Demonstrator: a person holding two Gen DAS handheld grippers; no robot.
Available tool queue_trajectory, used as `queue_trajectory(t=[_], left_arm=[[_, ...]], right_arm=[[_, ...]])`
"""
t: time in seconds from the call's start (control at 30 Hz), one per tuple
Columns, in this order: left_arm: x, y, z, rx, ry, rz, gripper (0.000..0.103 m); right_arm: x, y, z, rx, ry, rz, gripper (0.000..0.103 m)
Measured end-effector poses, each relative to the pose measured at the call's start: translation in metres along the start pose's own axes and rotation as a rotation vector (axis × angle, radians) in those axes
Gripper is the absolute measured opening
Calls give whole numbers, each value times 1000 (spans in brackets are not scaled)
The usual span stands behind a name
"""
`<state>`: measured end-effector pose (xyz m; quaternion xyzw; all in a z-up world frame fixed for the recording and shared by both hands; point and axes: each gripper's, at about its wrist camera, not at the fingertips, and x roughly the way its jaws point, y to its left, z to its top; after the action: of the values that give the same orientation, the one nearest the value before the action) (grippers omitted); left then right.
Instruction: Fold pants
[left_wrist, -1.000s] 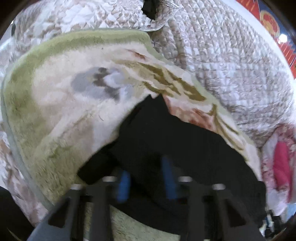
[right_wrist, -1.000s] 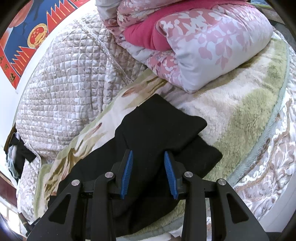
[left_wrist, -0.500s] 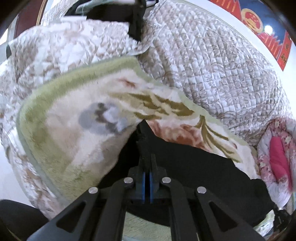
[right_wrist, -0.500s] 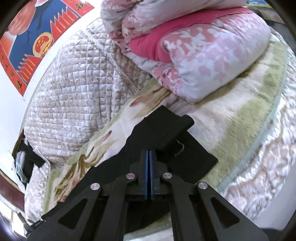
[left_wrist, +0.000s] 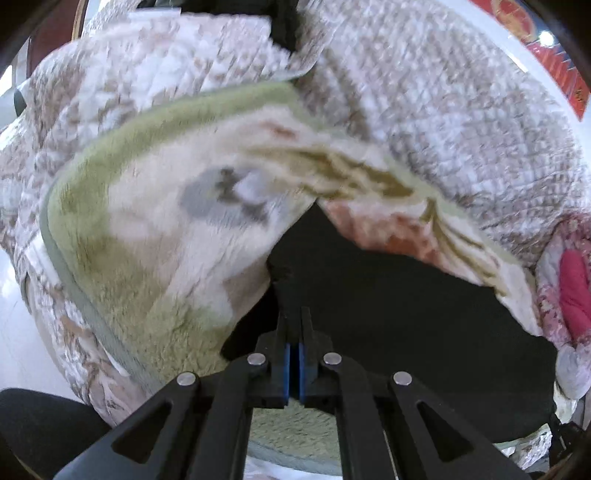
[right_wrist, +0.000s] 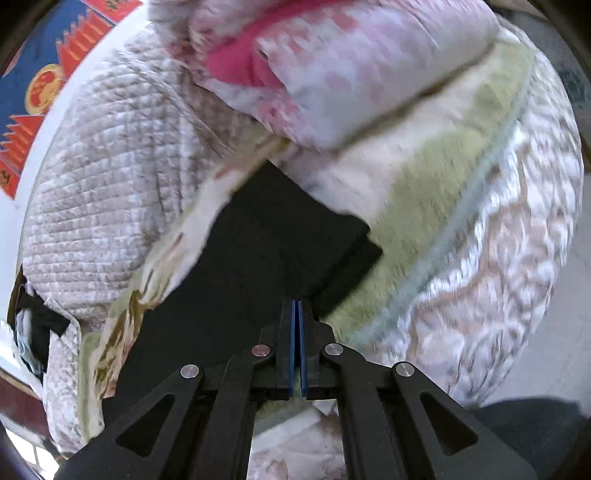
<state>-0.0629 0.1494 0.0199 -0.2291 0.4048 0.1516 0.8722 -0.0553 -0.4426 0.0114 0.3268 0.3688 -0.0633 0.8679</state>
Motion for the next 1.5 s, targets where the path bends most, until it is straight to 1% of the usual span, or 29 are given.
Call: queue_trajectory(t=[0.1,0.2,0.27,0.3,0.33,0.37,0.4,0.43,0.47,0.5,0.53,0.57,0.63,0.67,0.7,0.77,0.83,0.9,0.97,1.0,1.07,1.1,1.13,1.2,1.27,1.3,1.37,1.4,1.5], left_arm=[[7,0,-3,16,39,15,5],[-2,1,-2,13,9,23,9],[-15,3,1,9,-44,58,9],[-21,4,3,7,-70,68,9],[-25,3,5,10,-90,78,9],[-29,0,7,22,-109,82,9],[-32,-5,8,38,-122,70,9],[-34,-12,9,54,-127,42,9],[-34,-19,8,70,-125,11,9],[-32,-26,7,89,-115,-18,9],[-30,-33,4,112,-98,-45,9],[-26,-41,1,135,-75,-71,9],[-15,-54,-7,173,-18,-106,9],[-10,-60,-9,192,9,-117,9],[-6,-66,-11,209,29,-130,9],[-1,-80,-11,248,46,-145,9],[1,-95,-7,283,50,-165,9],[5,-113,0,330,42,-173,12],[11,-129,4,383,24,-176,21],[15,-134,7,398,22,-181,22],[26,-140,11,411,24,-182,22],[33,-140,12,410,29,-163,22],[39,-137,12,402,36,-147,22],[52,-126,9,367,66,-133,22],[59,-117,5,347,93,-121,22],[59,-116,4,345,89,-124,22],[52,-116,2,360,65,-123,22],[49,-118,2,365,48,-127,22],[43,-120,1,385,5,-115,22]], right_arm=[[-1,6,0,-43,6,-41,1],[-20,12,-1,-77,-72,-75,1],[-32,21,-1,-142,-132,-84,7],[-32,28,-1,-189,-138,-62,16],[-28,36,-2,-234,-122,-39,25],[-22,43,-3,-267,-103,-18,27],[-15,48,-7,-295,-83,-2,27],[-6,53,-11,-328,-60,-14,27],[6,54,-15,-352,-25,-66,27],[19,49,-17,-337,27,-108,27],[29,41,-19,-291,82,-105,27],[33,36,-19,-252,112,-88,27],[24,43,-18,-285,73,-96,27],[19,46,-17,-297,51,-85,27],[14,49,-13,-307,16,-63,27],[11,58,-1,-347,-28,-57,27],[20,62,17,-355,-34,-7,27],[36,68,33,-390,-30,-2,27],[61,70,55,-400,14,33,27],[70,69,61,-394,30,16,26],[83,56,78,-331,11,-70,15],[81,47,84,-279,2,-72,4],[76,38,88,-227,-22,-94,4],[66,34,87,-234,-70,-142,4],[59,45,77,-289,-91,-113,4],[57,53,71,-332,-102,-103,7],[59,76,51,-453,-117,-104,8],[61,82,43,-486,-115,-107,8],[76,104,21,-590,-68,-85,8]])
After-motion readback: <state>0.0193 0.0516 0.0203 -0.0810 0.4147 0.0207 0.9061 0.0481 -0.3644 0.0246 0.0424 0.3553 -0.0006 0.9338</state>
